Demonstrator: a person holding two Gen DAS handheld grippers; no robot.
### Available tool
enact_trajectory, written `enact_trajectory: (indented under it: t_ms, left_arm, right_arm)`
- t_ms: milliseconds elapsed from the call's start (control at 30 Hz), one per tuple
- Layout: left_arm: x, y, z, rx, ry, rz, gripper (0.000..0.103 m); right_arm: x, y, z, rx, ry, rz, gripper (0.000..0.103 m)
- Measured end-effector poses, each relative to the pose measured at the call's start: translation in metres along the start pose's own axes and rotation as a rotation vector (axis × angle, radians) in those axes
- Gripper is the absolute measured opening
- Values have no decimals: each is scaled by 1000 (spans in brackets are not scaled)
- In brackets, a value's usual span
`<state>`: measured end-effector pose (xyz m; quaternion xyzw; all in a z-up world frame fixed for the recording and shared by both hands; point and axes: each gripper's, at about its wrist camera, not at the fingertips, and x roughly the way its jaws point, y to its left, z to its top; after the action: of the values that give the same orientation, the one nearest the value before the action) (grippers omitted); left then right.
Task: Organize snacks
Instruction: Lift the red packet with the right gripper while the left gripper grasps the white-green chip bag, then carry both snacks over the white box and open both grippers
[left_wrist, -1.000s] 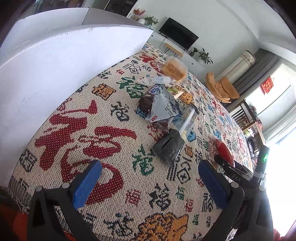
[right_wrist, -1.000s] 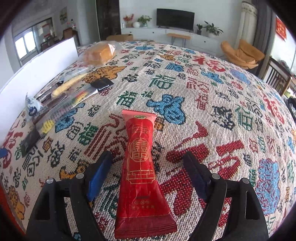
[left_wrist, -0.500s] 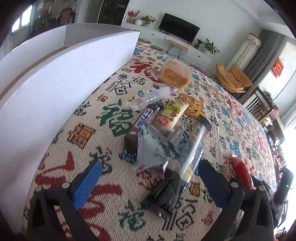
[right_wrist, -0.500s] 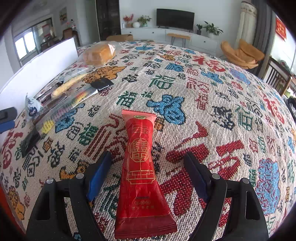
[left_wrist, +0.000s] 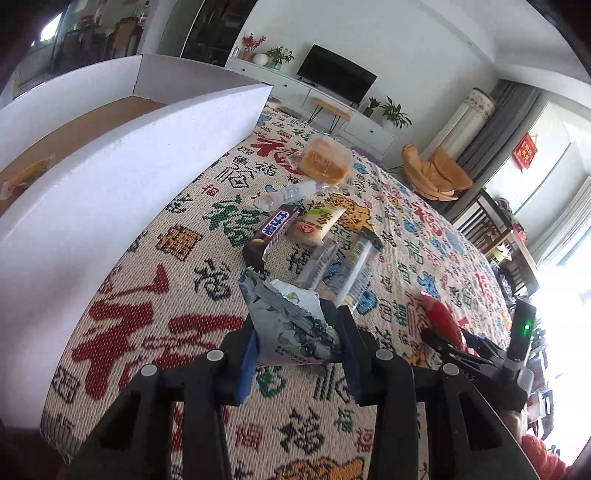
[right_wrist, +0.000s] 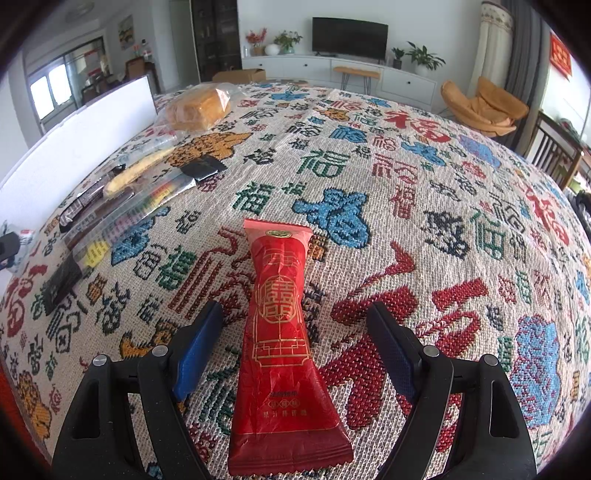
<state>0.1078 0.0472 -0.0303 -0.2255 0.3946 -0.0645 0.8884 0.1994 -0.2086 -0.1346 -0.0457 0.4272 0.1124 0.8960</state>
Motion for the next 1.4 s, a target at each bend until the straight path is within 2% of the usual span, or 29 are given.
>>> enact_trajectory:
  t_ms: [67, 200, 233, 267, 300, 333, 433, 533, 633, 767, 867, 933, 1000, 1033, 1067, 1100, 1133, 1167, 1233, 1333, 1400]
  left_arm:
    - [-18, -2, -4, 5, -14, -11, 39]
    - [-52, -4, -4, 27, -68, -10, 39]
    - [-59, -3, -4, 22, -81, -16, 39]
    - [-66, -2, -3, 14, -91, -24, 39]
    - [-72, -1, -2, 6, -99, -30, 39]
    - [-78, 1, 0, -1, -108, -37, 39]
    - [-98, 11, 7, -31, -131, -64, 39]
    - [-115, 30, 25, -64, -152, -60, 39]
    - [-133, 60, 50, -106, -187, -9, 39]
    - [-146, 101, 81, -138, -195, 122, 39]
    - [-142, 129, 91, -167, -164, 216, 40]
    - [-135, 142, 92, -171, -138, 281, 41]
    - [-128, 151, 88, -169, -116, 347, 47]
    - [-123, 153, 87, -168, -106, 366, 58]
    - [-121, 154, 85, -170, -100, 376, 75]
    - [-120, 152, 82, -173, -104, 381, 82]
    - [-121, 151, 79, -174, -119, 384, 89]
    - [-122, 150, 76, -171, -135, 385, 92]
    - [-121, 145, 70, -159, -154, 382, 96]
    - [-124, 133, 57, -150, -182, 367, 96]
    - [-128, 119, 48, -148, -203, 330, 96]
  right_arm:
    - [1, -2, 1, 5, 6, 38, 87]
    - [4, -6, 20, -13, 144, 88, 83]
    - [6, -7, 24, -7, 173, 96, 77]
    - [8, -7, 26, -5, 202, 93, 63]
    - [7, -6, 28, -22, 202, 39, 23]
    - [8, -7, 29, -21, 221, 40, 15]
    - [4, -12, 33, 58, 233, 87, 14]
    - [-17, 5, 48, 85, 170, 153, 14]
    - [-46, 49, 78, 71, 97, 273, 14]
    - [-81, 142, 130, -22, 11, 454, 14]
    - [-95, 219, 161, -82, 2, 596, 14]
    - [-95, 266, 171, -112, 11, 661, 14]
    - [-87, 307, 176, -151, 13, 668, 15]
    - [-80, 324, 177, -166, 14, 665, 19]
    - [-72, 338, 177, -181, 17, 658, 21]
    - [-64, 349, 174, -196, 21, 645, 38]
    - [-58, 354, 171, -204, 27, 625, 61]
    - [-56, 354, 168, -203, 17, 608, 66]
    - [-59, 343, 157, -204, -28, 585, 66]
    - [-62, 304, 143, -227, -85, 511, 68]
    - [-64, 271, 132, -232, -123, 441, 74]
